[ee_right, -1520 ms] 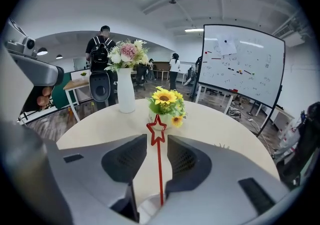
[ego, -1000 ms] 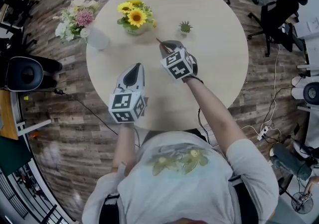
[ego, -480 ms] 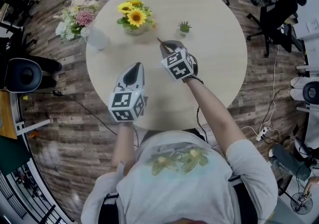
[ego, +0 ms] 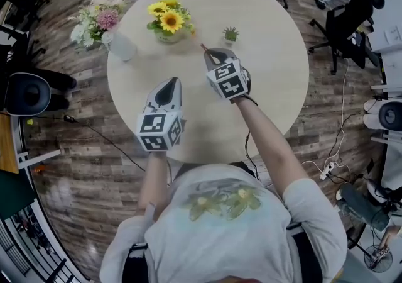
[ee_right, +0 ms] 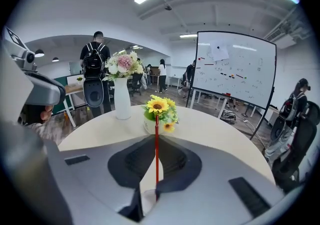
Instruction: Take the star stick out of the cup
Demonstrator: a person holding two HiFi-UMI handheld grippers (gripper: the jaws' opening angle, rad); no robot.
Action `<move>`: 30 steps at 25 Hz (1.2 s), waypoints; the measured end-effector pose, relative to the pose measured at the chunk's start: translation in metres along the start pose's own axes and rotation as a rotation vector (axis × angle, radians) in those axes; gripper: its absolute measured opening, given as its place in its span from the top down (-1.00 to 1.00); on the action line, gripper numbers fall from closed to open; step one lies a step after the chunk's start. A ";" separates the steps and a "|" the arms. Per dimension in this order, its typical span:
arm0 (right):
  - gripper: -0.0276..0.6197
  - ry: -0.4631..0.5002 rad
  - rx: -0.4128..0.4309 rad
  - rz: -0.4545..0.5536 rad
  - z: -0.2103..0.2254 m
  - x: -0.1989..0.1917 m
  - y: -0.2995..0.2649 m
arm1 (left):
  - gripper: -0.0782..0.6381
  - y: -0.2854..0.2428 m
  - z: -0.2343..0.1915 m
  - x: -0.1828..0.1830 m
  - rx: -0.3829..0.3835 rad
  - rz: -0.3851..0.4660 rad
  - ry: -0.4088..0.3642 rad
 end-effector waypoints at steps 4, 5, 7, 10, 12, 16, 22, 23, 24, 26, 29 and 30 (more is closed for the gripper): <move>0.82 -0.016 -0.012 0.022 0.003 0.001 0.009 | 0.78 0.003 0.004 -0.001 -0.001 0.003 -0.004; 0.82 -0.022 -0.015 0.029 0.005 0.002 0.012 | 0.78 0.003 0.004 0.000 -0.002 0.003 -0.005; 0.82 -0.032 -0.020 0.045 0.007 0.004 0.018 | 0.78 0.004 0.006 0.000 -0.002 0.004 -0.007; 0.82 -0.042 -0.021 0.068 0.008 0.008 0.027 | 0.78 0.007 0.009 0.002 0.000 0.007 -0.009; 0.82 -0.047 -0.027 0.083 0.010 0.011 0.035 | 0.78 0.007 0.013 0.004 -0.003 0.011 -0.011; 0.82 -0.059 -0.052 0.116 0.015 0.014 0.048 | 0.78 0.010 0.018 0.005 -0.012 0.014 -0.019; 0.82 -0.102 -0.068 0.185 0.017 0.016 0.069 | 0.78 0.018 0.025 0.003 -0.016 0.017 -0.025; 0.82 -0.113 -0.069 0.196 0.017 0.017 0.073 | 0.78 0.019 0.026 0.003 -0.017 0.017 -0.026; 0.82 -0.122 -0.070 0.207 0.017 0.017 0.078 | 0.78 0.021 0.027 0.003 -0.017 0.018 -0.027; 0.82 -0.136 -0.072 0.227 0.018 0.019 0.087 | 0.78 0.024 0.029 0.003 -0.019 0.020 -0.030; 0.82 -0.149 -0.080 0.261 0.019 0.019 0.099 | 0.78 0.027 0.033 0.001 -0.024 0.018 -0.033; 0.82 -0.152 -0.082 0.274 0.018 0.020 0.103 | 0.78 0.027 0.034 0.000 -0.025 0.018 -0.035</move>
Point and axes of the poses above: the fingertips, and each gripper's own axes: y backward along the fingers, z to its right, x out of its top, the point moved 1 cm from there along y, backward along the fingers, and after that the axes turned 12 degrees about x, right-handed, at the moved point
